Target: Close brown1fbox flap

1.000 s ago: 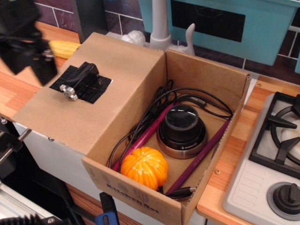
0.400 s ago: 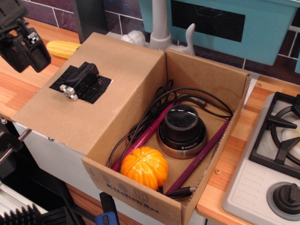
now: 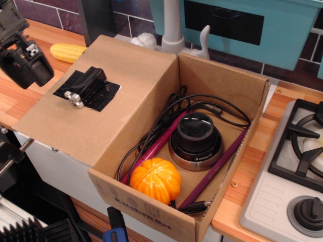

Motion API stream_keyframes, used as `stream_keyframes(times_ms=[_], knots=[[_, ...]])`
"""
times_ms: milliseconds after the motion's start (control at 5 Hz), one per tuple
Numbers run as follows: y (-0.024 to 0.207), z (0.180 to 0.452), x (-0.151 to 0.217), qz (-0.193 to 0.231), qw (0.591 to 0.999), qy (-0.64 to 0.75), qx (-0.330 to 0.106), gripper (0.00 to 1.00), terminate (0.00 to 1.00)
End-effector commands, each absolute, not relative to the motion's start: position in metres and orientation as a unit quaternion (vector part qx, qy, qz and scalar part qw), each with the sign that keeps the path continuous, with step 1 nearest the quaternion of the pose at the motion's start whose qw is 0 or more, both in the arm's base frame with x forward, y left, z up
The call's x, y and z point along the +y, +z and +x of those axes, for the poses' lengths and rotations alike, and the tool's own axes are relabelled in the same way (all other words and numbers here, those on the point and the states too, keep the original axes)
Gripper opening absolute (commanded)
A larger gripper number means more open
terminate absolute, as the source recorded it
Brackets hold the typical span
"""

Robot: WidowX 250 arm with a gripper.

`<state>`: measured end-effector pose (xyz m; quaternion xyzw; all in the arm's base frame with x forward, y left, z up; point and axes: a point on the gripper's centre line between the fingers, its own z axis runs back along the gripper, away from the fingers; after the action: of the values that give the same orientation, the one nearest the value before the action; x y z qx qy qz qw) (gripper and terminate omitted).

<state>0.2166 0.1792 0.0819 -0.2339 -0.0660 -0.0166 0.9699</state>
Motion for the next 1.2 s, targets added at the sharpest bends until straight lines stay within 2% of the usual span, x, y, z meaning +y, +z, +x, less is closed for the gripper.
stream_keyframes(times_ms=[0, 400, 600, 800, 1000], knots=[[0.078, 0.212, 0.168, -0.257, 0.962, -0.013, -0.091, 1.00, 0.00], [0.080, 0.218, 0.140, -0.301, 0.949, -0.004, -0.087, 1.00, 0.00], [0.094, 0.222, 0.119, -0.336, 0.939, 0.001, -0.075, 1.00, 0.00], [0.117, 0.222, 0.101, -0.326, 0.943, 0.007, -0.069, 1.00, 0.00], [0.150, 0.221, 0.073, -0.284, 0.956, 0.006, -0.072, 1.00, 0.00]])
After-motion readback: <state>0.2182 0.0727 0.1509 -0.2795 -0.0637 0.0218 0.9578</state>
